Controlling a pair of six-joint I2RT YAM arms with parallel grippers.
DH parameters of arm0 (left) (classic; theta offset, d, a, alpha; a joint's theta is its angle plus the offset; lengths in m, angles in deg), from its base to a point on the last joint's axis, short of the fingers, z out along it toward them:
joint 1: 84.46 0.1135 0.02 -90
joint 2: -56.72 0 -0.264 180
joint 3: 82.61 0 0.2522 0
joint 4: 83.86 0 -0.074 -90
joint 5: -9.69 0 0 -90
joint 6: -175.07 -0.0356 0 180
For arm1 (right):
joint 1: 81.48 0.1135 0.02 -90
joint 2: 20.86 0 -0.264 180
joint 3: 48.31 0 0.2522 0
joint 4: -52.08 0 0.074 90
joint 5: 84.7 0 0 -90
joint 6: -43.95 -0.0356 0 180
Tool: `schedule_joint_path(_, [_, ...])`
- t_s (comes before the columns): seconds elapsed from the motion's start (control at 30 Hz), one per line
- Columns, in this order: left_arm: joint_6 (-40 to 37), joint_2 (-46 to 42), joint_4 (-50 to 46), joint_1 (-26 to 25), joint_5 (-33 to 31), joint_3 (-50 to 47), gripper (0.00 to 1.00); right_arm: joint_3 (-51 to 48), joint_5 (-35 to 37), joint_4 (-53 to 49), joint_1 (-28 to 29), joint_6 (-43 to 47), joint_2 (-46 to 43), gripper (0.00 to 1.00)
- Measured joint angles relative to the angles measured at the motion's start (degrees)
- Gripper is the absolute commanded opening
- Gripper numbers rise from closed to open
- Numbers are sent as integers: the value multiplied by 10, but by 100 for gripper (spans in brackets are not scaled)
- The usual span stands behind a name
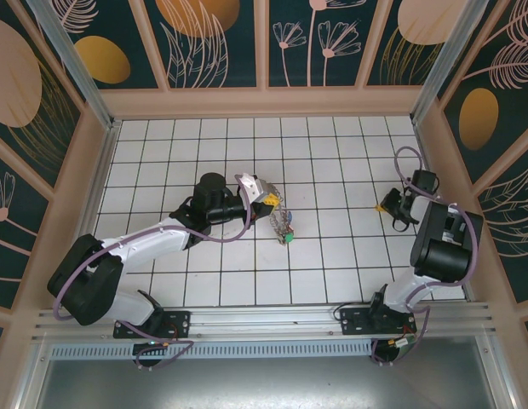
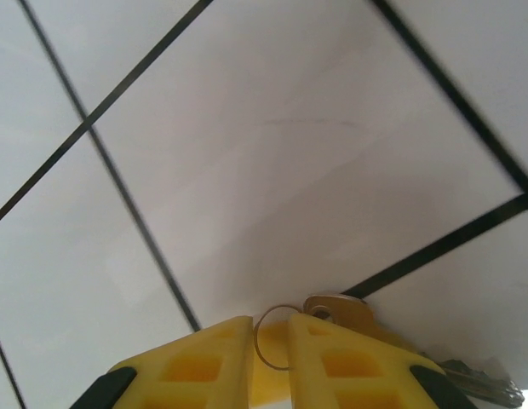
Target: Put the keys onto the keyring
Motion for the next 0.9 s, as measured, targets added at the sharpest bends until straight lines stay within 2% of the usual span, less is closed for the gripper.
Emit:
schedule_joint_path(0.2, [0,0,-4,0,-1,7,0,0,-16,-7,50,0,0,18])
schedule_joint_path(0.53, [0,0,-5,0,-9,9,0,-9,-45,-29,177,-34,-31,19])
schedule_joint_path(0.9, [12,-23,-8,0,-21,8,0,-22,-49,-30,249,-77,-106,19])
